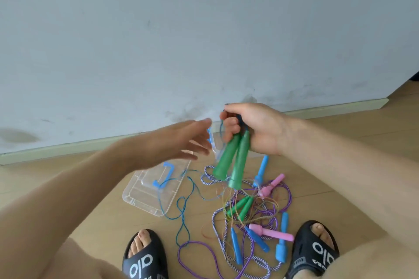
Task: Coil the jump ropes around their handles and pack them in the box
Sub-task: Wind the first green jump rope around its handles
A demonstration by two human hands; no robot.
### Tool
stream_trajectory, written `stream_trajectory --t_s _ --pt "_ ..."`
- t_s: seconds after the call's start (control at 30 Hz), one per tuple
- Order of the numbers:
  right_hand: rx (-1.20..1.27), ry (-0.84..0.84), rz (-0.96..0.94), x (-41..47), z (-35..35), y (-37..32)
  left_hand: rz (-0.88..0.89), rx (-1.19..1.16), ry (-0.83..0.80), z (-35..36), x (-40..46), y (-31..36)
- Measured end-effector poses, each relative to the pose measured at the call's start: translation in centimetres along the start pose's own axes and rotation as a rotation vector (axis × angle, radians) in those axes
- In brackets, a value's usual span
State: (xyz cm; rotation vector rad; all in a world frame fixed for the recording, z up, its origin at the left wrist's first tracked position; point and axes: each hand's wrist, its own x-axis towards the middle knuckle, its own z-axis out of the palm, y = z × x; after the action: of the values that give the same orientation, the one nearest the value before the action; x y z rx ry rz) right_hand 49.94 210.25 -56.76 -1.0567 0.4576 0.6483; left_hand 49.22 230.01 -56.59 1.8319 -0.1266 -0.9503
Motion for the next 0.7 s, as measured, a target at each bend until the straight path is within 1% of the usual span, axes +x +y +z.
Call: stream_trajectory --t_s 0.07,0.1,0.13,0.2,0.27,0.33,0.43,0.5,0.57,0.7 --pt "0.101 0.029 -0.055 0.4 0.6 0.0 0.110 0.030 -0.130 1.9 -0.5 1.0" --pt "0.153 0.051 -0.079 0.6 0.8 0.1 0.146 0.056 -0.141 2.7 -0.5 1.1" --pt "0.222 0.069 -0.098 0.8 1.0 0.3 0.156 0.066 -0.115 3.3 -0.1 1.2" --pt "0.330 0.082 -0.127 1.0 1.3 0.6 0.121 0.064 -0.024 3.9 0.8 1.2" --pt "0.346 0.086 -0.150 1.1 1.3 0.6 0.082 0.123 0.028 3.7 1.4 1.1" --pt "0.271 0.116 -0.157 1.1 0.7 0.3 0.092 0.158 0.010 3.1 1.6 0.9" --pt "-0.035 0.200 -0.123 1.1 -0.7 0.2 0.100 0.203 0.055 2.1 1.5 1.1" --pt "-0.120 0.146 -0.058 0.9 -1.1 0.4 0.098 0.275 0.100 1.5 1.4 1.0" --pt "-0.122 0.066 -0.012 0.6 -0.9 0.6 0.079 0.289 0.103 1.1 1.4 0.9" --pt "-0.171 -0.024 -0.035 0.2 -0.2 1.1 0.060 0.346 0.126 1.2 1.1 1.1"
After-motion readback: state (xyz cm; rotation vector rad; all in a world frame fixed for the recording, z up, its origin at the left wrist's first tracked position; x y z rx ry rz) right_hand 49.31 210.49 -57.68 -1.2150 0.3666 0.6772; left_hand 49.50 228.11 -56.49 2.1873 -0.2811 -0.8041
